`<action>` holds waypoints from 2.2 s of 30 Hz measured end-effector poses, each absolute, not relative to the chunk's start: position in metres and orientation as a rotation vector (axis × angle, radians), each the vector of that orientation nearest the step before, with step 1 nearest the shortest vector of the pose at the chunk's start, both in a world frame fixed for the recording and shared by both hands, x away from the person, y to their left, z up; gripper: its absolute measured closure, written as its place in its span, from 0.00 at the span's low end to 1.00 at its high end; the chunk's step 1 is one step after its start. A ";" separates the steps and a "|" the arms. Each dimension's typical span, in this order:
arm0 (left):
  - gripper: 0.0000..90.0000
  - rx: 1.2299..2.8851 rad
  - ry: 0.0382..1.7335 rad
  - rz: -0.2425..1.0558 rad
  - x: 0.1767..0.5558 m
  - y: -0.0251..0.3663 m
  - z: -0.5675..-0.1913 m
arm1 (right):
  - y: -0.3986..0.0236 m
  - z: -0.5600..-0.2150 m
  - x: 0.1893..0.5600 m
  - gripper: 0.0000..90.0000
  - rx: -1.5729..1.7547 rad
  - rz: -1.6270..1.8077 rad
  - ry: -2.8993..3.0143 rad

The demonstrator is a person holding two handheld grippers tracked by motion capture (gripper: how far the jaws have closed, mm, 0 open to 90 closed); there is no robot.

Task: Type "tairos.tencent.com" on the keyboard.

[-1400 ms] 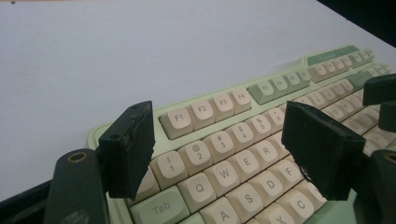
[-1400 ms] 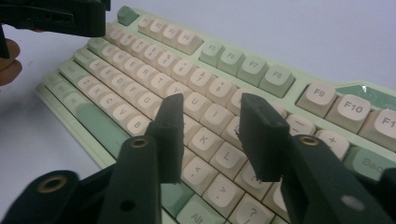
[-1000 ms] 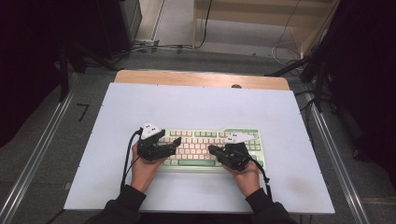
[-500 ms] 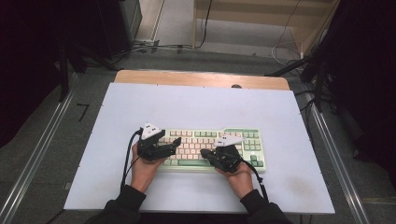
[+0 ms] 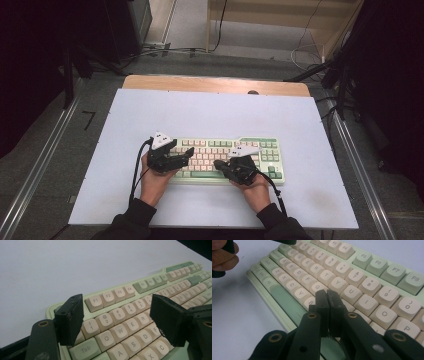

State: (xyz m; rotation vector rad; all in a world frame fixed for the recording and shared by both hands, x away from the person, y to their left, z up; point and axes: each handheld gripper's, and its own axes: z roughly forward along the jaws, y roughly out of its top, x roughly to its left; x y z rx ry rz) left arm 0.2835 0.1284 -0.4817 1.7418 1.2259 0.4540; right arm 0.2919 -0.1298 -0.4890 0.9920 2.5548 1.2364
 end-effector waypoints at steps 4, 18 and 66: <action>0.31 1.745 1.228 0.454 0.284 0.128 -0.482 | -0.129 -0.489 0.291 0.96 0.990 1.238 2.556; 0.31 1.743 1.229 0.456 0.284 0.129 -0.482 | -0.138 -0.476 0.289 0.82 1.013 1.344 2.489; 1.00 1.883 1.012 0.339 0.289 0.088 -0.486 | -0.190 -0.457 0.307 0.31 1.237 1.352 2.297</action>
